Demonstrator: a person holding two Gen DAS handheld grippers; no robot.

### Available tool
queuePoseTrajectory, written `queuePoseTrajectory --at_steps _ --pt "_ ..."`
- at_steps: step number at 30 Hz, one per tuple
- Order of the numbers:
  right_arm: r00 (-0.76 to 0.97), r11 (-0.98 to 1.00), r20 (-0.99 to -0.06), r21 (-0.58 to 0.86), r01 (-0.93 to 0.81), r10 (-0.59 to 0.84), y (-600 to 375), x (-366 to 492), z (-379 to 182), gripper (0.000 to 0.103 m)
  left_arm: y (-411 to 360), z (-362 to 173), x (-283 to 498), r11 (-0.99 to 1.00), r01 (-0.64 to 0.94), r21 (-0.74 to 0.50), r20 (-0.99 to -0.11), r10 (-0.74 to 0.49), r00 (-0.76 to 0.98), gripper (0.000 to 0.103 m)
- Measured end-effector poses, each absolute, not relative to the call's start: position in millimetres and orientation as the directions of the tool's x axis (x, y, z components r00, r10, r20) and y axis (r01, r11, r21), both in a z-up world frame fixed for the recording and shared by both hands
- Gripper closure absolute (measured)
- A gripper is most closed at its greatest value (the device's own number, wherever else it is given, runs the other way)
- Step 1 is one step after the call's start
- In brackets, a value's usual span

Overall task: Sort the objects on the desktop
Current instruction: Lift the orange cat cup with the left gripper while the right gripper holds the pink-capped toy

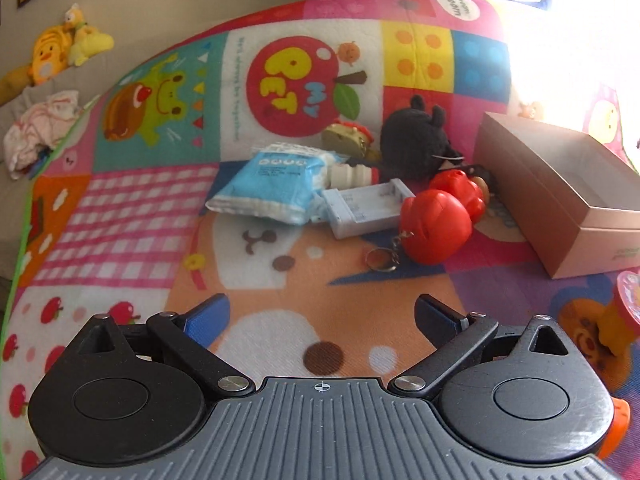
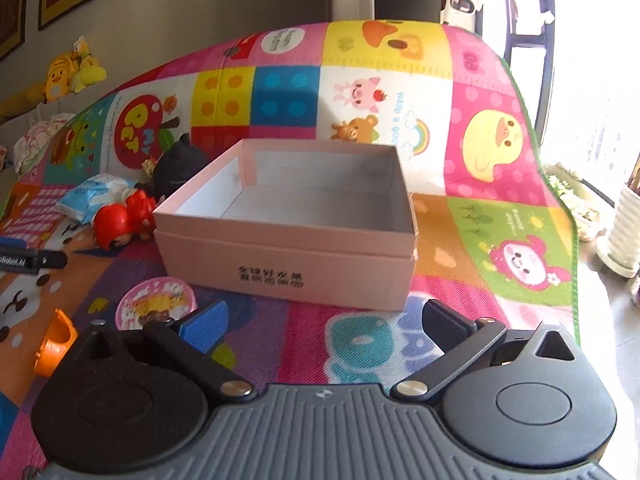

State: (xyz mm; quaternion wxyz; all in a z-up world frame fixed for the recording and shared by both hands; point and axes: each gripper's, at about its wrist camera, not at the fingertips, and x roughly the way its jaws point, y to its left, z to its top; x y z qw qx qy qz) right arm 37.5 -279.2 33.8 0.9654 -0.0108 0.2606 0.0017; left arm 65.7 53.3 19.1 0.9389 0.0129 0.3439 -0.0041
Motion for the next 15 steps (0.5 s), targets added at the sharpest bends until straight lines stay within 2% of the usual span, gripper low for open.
queuePoseTrajectory --at_steps 3,8,12,15 --pt "0.880 0.999 -0.473 0.007 0.038 -0.030 -296 65 53 0.000 51 14 51 0.997 0.041 -0.059 -0.640 -0.069 0.765 0.001" --pt "0.807 0.997 -0.591 0.061 0.041 0.003 -301 137 47 0.000 45 9 33 0.985 0.081 -0.153 -0.626 -0.160 0.764 0.001" --pt "0.782 0.998 -0.622 -0.024 -0.061 0.033 -270 175 31 0.000 44 10 24 0.982 0.100 -0.159 -0.590 -0.176 0.788 0.001" --pt "0.795 0.990 -0.607 -0.105 -0.097 0.013 -243 188 31 0.000 47 8 25 0.977 0.100 -0.187 -0.583 -0.192 0.789 0.001"
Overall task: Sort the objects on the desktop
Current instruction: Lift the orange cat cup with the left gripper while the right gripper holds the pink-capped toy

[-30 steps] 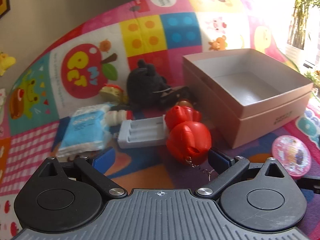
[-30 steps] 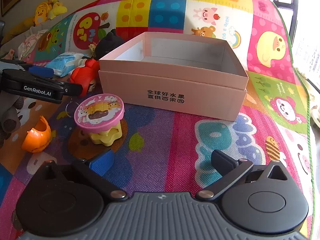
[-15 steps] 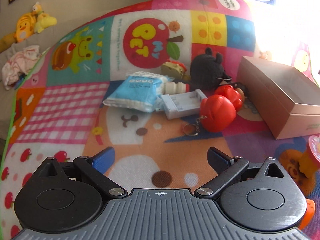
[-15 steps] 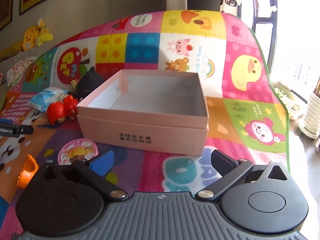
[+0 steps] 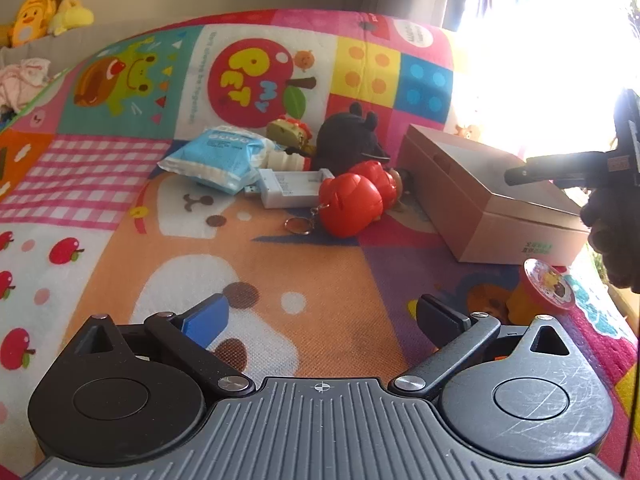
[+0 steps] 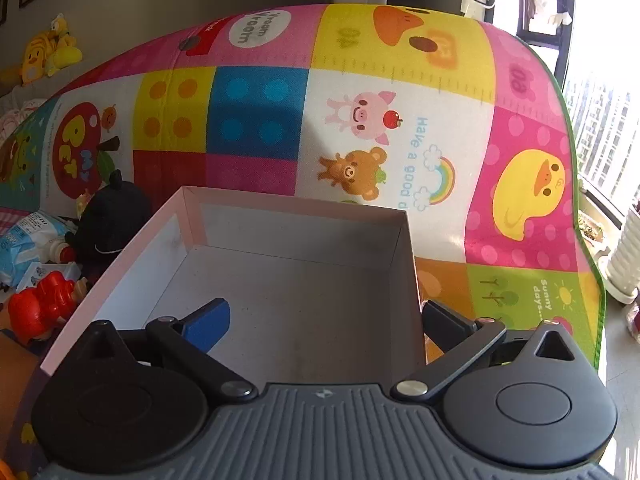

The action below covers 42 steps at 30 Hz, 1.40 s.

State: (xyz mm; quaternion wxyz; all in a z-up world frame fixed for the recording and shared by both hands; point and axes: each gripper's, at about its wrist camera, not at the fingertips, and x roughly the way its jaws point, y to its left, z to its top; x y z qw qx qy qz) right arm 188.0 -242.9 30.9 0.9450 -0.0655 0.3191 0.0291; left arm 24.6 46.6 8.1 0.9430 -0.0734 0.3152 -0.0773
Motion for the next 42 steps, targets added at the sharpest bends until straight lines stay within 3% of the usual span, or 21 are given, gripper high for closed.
queuePoseTrajectory --at_steps 8,14,18,22,25,29,31,33,40,42 --pt "0.814 0.950 -0.573 -0.188 -0.250 0.101 -203 183 39 0.000 54 5 28 0.967 0.087 -0.240 -0.585 -0.216 0.782 0.001" --pt "0.845 0.961 -0.504 -0.090 -0.261 0.182 -230 112 77 0.000 62 6 26 0.961 0.058 -0.272 -0.575 -0.210 0.791 0.001" --pt "0.830 0.958 -0.510 -0.043 -0.285 0.224 -243 57 78 0.000 64 12 19 0.961 0.054 -0.272 -0.548 -0.201 0.812 0.001" --pt "0.824 0.956 -0.530 -0.076 -0.283 0.201 -244 14 55 0.000 56 25 1 0.928 0.183 -0.324 -0.524 -0.337 0.782 0.001" --pt "0.830 0.958 -0.535 -0.121 -0.259 0.156 -241 -2 37 0.000 31 31 -14 0.913 0.316 -0.260 -0.545 -0.409 0.732 0.001" --pt "0.818 0.955 -0.549 -0.111 -0.276 0.172 -237 -8 27 0.000 -8 24 -23 0.912 0.394 -0.112 -0.590 -0.380 0.712 0.001" --pt "0.813 0.953 -0.551 -0.098 -0.287 0.188 -235 -7 27 0.000 -15 21 -17 0.920 0.379 -0.103 -0.602 -0.361 0.712 0.003" --pt "0.805 0.948 -0.555 -0.085 -0.307 0.210 -232 -8 27 0.000 -16 18 -8 0.923 0.364 -0.122 -0.616 -0.358 0.702 0.015" --pt "0.763 0.935 -0.574 0.014 -0.353 0.297 -223 1 30 0.000 -20 6 9 0.908 0.379 -0.178 -0.637 -0.400 0.660 0.016" --pt "0.757 0.935 -0.576 0.038 -0.352 0.308 -220 6 32 0.000 -19 7 8 0.901 0.390 -0.190 -0.630 -0.416 0.655 0.026"
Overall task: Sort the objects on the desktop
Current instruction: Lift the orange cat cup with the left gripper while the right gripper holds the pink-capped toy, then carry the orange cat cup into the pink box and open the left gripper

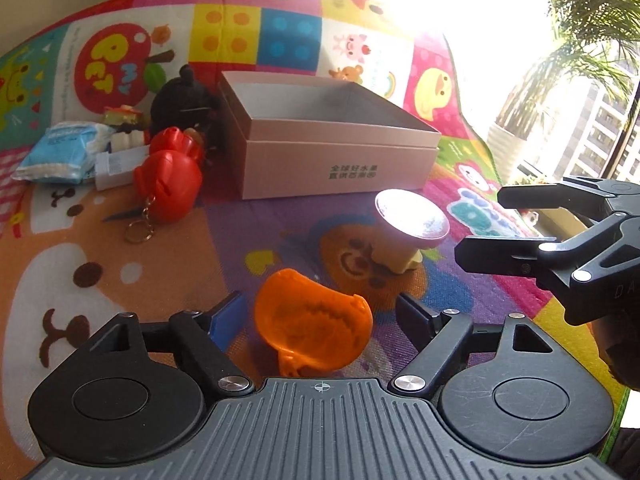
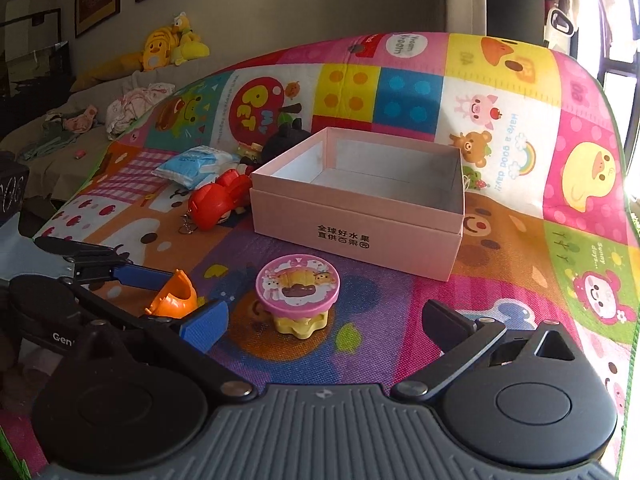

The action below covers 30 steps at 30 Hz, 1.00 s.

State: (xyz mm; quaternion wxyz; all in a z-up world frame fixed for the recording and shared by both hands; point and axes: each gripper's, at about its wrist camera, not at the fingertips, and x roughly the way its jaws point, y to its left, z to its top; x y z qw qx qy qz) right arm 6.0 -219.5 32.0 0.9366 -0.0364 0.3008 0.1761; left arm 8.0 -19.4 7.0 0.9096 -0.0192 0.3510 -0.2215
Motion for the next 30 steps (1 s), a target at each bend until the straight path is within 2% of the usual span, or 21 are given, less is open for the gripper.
queuePoseTrajectory --at_steps 3,6,12,15,20,30 --pt "0.752 0.935 -0.587 0.026 -0.353 0.300 -210 14 32 0.009 -19 10 4 0.892 0.401 -0.208 -0.622 -0.437 0.650 0.041" --pt "0.744 0.930 -0.600 0.000 -0.367 0.293 -200 20 29 0.012 -19 14 -2 0.892 0.408 -0.194 -0.614 -0.435 0.658 0.043" --pt "0.718 0.920 -0.630 -0.018 -0.393 0.294 -185 31 20 0.024 -21 18 -16 0.892 0.428 -0.143 -0.607 -0.421 0.674 0.049" --pt "0.700 0.923 -0.655 -0.012 -0.385 0.284 -184 37 16 0.046 -24 18 -21 0.894 0.434 -0.107 -0.616 -0.403 0.677 0.049" --pt "0.703 0.927 -0.654 -0.011 -0.376 0.278 -190 33 19 0.048 -29 19 -28 0.898 0.437 -0.054 -0.621 -0.373 0.690 0.049" --pt "0.763 0.936 -0.587 -0.029 -0.352 0.269 -231 -11 57 0.048 -40 30 -33 0.895 0.447 -0.014 -0.621 -0.358 0.698 0.052"
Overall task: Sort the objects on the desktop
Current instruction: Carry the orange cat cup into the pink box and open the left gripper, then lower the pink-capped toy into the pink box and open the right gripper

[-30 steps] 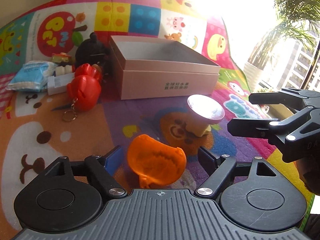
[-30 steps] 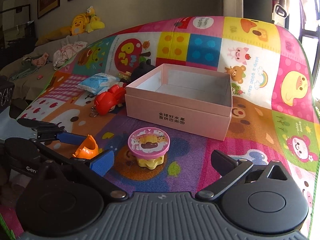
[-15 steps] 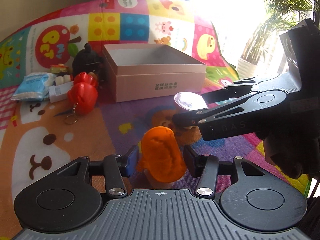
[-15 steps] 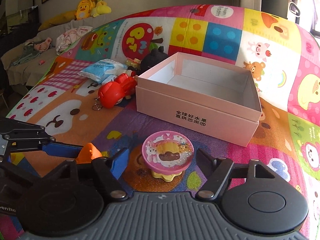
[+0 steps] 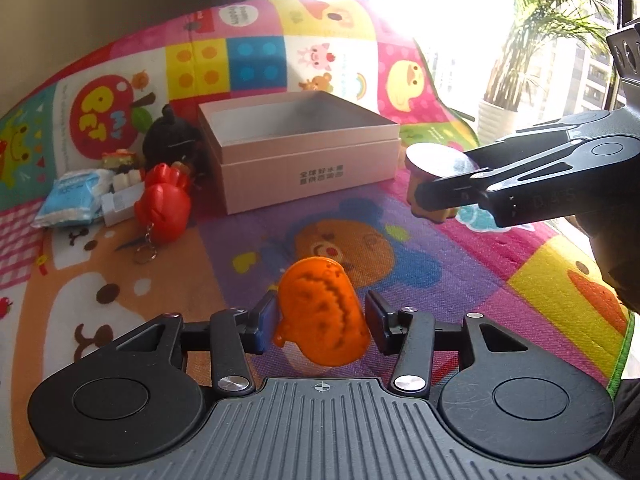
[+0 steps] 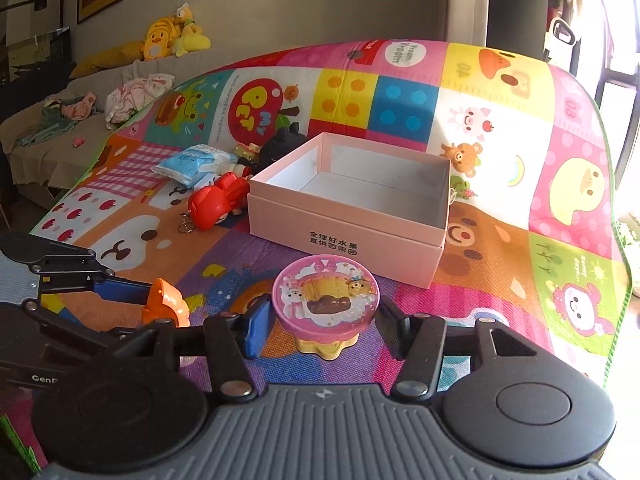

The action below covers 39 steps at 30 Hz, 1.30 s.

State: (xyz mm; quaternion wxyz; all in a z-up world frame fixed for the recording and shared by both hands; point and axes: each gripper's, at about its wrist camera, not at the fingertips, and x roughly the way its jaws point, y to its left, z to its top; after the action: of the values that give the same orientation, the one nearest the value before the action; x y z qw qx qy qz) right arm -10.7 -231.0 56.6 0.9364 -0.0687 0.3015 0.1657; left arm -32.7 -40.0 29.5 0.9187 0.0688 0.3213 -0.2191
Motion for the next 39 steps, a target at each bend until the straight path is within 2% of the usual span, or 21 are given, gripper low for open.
queuePoseTrajectory --at_steps 5,12,16,19,21,23,32,36,39 --pt "0.787 0.935 -0.554 -0.042 -0.352 0.271 -243 -26 71 0.048 -48 47 -25 0.891 0.453 0.033 -0.583 -0.351 0.733 0.052" --pt "0.792 0.938 -0.549 -0.040 -0.345 0.268 -246 -21 72 0.048 -65 90 38 0.908 0.406 0.102 -0.453 -0.321 0.831 0.052" --pt "0.779 0.946 -0.574 -0.025 -0.323 0.251 -249 -9 63 0.048 -76 97 93 0.915 0.399 0.061 -0.421 -0.339 0.841 0.051" --pt "0.777 0.951 -0.583 -0.025 -0.309 0.237 -251 -4 60 0.048 -76 89 111 0.923 0.385 0.022 -0.450 -0.335 0.828 0.035" --pt "0.781 0.952 -0.580 -0.032 -0.304 0.230 -253 -1 60 0.048 -69 83 107 0.929 0.369 0.012 -0.454 -0.324 0.830 0.018" --pt "0.789 0.952 -0.572 -0.042 -0.302 0.225 -252 5 63 0.048 -60 76 97 0.935 0.355 0.000 -0.462 -0.315 0.829 0.010" --pt "0.855 0.963 -0.502 -0.141 -0.231 0.131 -222 94 78 0.048 -2 37 56 0.967 0.249 -0.058 -0.530 -0.241 0.813 0.005" --pt "0.837 0.971 -0.545 -0.177 -0.161 0.039 -212 138 73 0.047 17 27 48 0.976 0.213 -0.034 -0.556 -0.196 0.808 0.003" --pt "0.829 0.969 -0.558 -0.182 -0.165 0.037 -204 142 69 0.046 32 21 48 0.987 0.162 -0.009 -0.567 -0.139 0.812 0.003"
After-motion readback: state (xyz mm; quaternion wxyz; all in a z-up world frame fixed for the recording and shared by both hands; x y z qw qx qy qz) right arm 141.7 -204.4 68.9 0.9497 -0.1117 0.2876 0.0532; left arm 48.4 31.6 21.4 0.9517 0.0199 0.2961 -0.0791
